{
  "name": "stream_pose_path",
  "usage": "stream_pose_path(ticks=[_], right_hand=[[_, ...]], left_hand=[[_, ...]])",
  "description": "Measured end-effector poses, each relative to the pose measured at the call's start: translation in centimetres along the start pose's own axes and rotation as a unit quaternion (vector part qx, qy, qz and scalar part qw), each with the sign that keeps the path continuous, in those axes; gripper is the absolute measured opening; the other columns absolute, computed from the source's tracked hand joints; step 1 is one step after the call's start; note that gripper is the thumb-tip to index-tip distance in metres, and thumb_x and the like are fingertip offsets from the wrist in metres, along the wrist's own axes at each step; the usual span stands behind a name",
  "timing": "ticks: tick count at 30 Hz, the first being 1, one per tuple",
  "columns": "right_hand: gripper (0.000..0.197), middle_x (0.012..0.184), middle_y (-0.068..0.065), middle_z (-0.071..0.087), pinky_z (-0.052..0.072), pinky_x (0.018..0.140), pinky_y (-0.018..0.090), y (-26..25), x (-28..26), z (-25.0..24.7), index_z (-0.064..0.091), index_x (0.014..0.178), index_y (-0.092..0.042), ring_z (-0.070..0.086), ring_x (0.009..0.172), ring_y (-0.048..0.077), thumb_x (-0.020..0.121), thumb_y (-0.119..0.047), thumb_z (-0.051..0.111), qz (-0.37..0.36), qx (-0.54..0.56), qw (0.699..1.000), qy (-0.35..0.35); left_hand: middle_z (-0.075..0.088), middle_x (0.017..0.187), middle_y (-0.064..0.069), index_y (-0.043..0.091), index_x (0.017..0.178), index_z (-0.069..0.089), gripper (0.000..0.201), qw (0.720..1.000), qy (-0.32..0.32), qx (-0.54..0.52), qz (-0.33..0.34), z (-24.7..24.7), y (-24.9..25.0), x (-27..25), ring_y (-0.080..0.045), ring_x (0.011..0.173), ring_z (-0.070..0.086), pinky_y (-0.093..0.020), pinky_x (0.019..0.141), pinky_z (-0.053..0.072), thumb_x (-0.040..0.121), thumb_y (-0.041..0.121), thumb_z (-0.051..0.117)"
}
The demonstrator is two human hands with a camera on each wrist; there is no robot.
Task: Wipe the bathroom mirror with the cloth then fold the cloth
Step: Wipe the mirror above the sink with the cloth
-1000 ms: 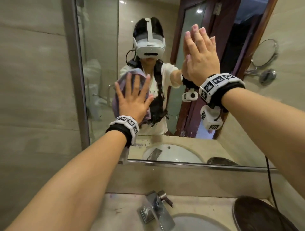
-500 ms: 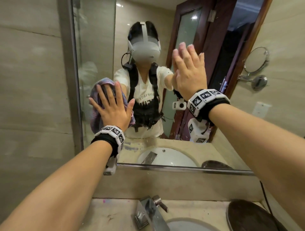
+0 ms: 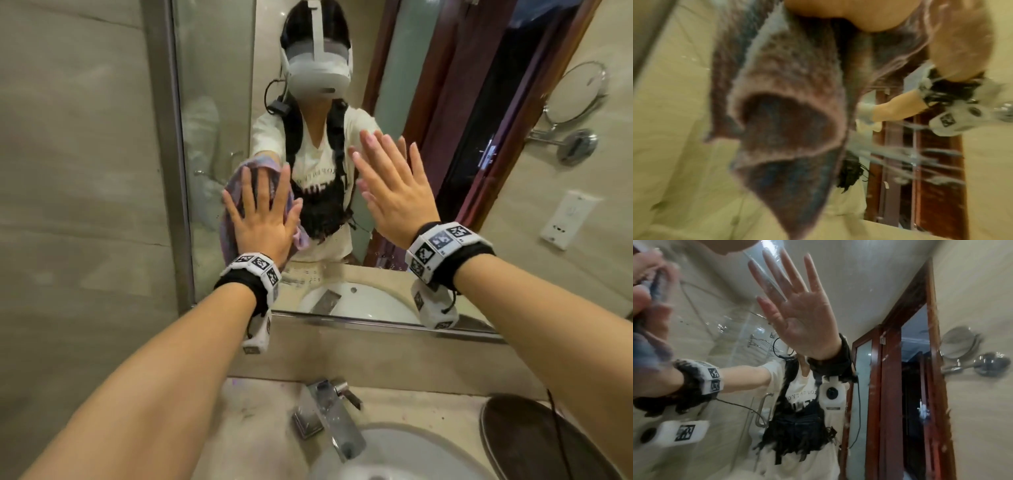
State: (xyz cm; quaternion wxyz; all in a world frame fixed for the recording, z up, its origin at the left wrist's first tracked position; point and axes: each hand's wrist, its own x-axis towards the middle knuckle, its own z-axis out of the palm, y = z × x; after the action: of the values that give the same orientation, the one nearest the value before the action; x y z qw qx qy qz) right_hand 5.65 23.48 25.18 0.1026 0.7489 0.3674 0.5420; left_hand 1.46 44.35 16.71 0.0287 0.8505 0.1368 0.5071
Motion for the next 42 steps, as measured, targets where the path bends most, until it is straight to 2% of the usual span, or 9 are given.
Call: stream_pose_path(ticks=[9,14,20,23,30,32,34,36,42], right_hand=[[0.055,0.151,0.015,0.028,-0.007,0.116,0.044,-1.1,-2.7,0.6,0.033,0.144,-0.016,0.017,0.141,0.028,0.092,-0.023,0.047,-0.003,0.005,1.000,0.010],[0.053,0.149,0.016,0.033,-0.003,0.117,0.042,-0.7,-4.6,0.5,0.037,0.141,-0.016,0.022,0.139,0.028,0.090,-0.022,0.049,0.033,0.011,0.999,0.023],[0.053,0.151,0.017,0.028,0.010,0.114,0.051,0.1,-7.8,-1.2,0.030,0.143,-0.016,0.017,0.141,0.028,0.092,-0.021,0.045,0.067,0.041,0.997,-0.016],[0.049,0.150,0.018,0.030,0.011,0.113,0.051,1.1,-9.1,-1.3,0.032,0.143,-0.015,0.024,0.140,0.031,0.095,-0.022,0.042,0.059,0.023,0.998,-0.020],[0.052,0.149,0.018,0.032,0.007,0.115,0.047,-2.7,-9.6,0.8,0.032,0.142,-0.015,0.024,0.139,0.031,0.093,-0.023,0.047,0.051,0.045,0.998,-0.017],[0.053,0.149,0.018,0.031,0.000,0.117,0.043,-4.5,-8.7,1.3,0.034,0.142,-0.014,0.022,0.139,0.031,0.092,-0.022,0.046,0.040,0.064,0.997,-0.012],[0.049,0.148,0.019,0.033,-0.002,0.117,0.041,-6.0,-7.5,1.8,0.037,0.141,-0.013,0.022,0.138,0.030,0.093,-0.023,0.044,0.019,0.082,0.996,0.010],[0.048,0.147,0.019,0.035,0.001,0.117,0.043,-7.5,-6.4,2.1,0.037,0.141,-0.013,0.022,0.138,0.030,0.094,-0.024,0.043,0.008,0.100,0.995,0.022],[0.049,0.148,0.018,0.033,0.018,0.113,0.057,-11.0,-4.2,3.0,0.037,0.141,-0.012,0.025,0.139,0.032,0.095,-0.025,0.045,-0.004,0.153,0.988,0.027]], left_hand=[[0.024,0.151,-0.022,0.014,0.148,0.010,0.063,0.996,-0.003,-0.015,-0.084,-0.1,-1.7,-0.5,-0.043,0.138,0.022,-0.063,0.109,0.012,0.098,0.051,0.015],[0.037,0.148,-0.013,0.016,0.145,0.020,0.064,0.998,-0.012,0.014,0.055,1.6,4.0,-2.2,-0.035,0.136,0.035,-0.061,0.104,0.016,0.093,0.051,0.028],[0.026,0.154,-0.001,0.017,0.146,0.008,0.064,0.971,-0.051,0.027,0.234,3.4,11.4,-4.0,-0.020,0.142,0.025,-0.058,0.112,0.000,0.092,0.050,0.017],[0.029,0.153,0.000,0.017,0.145,0.008,0.060,0.937,-0.051,0.045,0.341,4.7,12.0,-4.5,-0.020,0.141,0.027,-0.054,0.109,-0.013,0.093,0.046,0.017],[0.047,0.142,0.003,0.025,0.137,0.045,0.058,0.816,-0.127,0.042,0.562,5.2,5.4,-6.8,-0.024,0.133,0.041,-0.047,0.112,-0.016,0.082,0.027,0.026],[0.036,0.149,-0.001,0.023,0.139,0.041,0.057,0.795,-0.119,0.052,0.593,5.7,1.9,-7.2,-0.026,0.143,0.019,-0.045,0.113,-0.019,0.082,0.029,0.033],[0.000,0.159,-0.001,0.025,0.147,0.024,0.062,0.819,-0.119,0.062,0.557,5.6,-1.9,-8.0,-0.021,0.145,-0.011,-0.045,0.114,-0.019,0.086,0.035,0.035],[-0.018,0.156,0.004,0.029,0.148,0.012,0.063,0.870,-0.119,0.075,0.472,5.1,-5.5,-8.8,-0.018,0.144,-0.018,-0.046,0.114,-0.014,0.091,0.038,0.036],[0.012,0.156,-0.006,0.034,0.147,-0.004,0.061,0.972,-0.125,0.108,0.167,2.1,-10.8,-8.7,-0.025,0.144,-0.011,-0.047,0.113,-0.008,0.097,0.042,0.031]])
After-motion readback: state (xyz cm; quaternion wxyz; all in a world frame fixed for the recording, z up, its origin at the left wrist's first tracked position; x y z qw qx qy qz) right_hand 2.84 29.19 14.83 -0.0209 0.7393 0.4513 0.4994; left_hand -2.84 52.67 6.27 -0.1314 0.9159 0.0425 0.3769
